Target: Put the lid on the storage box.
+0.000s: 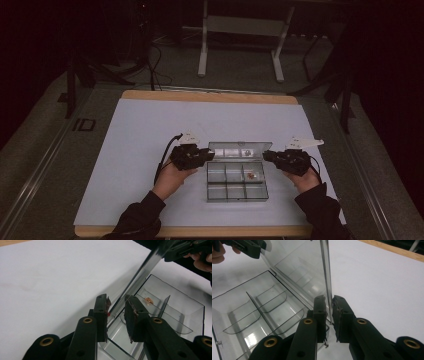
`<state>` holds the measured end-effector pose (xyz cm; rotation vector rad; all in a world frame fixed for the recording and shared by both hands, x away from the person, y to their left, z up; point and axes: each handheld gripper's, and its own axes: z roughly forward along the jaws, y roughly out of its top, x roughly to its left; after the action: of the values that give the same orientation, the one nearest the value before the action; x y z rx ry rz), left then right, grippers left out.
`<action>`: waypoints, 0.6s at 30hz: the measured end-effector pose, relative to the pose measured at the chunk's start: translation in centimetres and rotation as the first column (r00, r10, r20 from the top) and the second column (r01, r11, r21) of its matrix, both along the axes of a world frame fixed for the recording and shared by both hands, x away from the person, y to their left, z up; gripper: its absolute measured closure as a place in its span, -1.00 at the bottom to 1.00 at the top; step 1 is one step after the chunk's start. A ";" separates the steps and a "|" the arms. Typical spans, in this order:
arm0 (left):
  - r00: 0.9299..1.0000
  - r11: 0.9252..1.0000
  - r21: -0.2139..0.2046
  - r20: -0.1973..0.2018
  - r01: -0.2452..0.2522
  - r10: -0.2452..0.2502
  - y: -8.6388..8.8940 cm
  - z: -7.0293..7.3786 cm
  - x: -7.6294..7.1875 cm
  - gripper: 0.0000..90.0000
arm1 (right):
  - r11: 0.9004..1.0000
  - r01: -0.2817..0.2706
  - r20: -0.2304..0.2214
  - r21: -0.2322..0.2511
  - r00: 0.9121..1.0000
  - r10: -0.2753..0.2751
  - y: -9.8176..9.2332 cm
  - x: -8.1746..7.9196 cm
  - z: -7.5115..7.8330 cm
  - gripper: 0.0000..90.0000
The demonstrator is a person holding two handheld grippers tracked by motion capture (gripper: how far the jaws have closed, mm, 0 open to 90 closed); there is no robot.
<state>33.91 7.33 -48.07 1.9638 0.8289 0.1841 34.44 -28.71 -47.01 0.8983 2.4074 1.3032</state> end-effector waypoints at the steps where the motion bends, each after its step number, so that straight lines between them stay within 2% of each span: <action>1: 1.000 1.000 0.001 0.003 -0.001 0.001 0.0 0.0 -0.2 0.61 | 1.000 -0.001 0.000 -0.001 1.000 0.001 0.0 0.0 0.0 0.80; 10: 1.000 1.000 0.020 0.016 0.000 0.000 0.1 0.0 -0.9 0.58 | 1.000 -0.023 -0.003 0.002 1.000 0.023 -0.3 -0.5 -0.1 0.80; 18: 1.000 1.000 0.014 -0.001 0.006 -0.006 0.3 -0.3 -1.4 0.58 | 1.000 -0.027 -0.021 0.012 0.999 0.027 -0.5 -0.8 -0.4 0.77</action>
<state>32.51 7.67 -48.39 1.9794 0.8242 0.1854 33.61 -29.16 -47.45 0.8904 2.4389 1.3257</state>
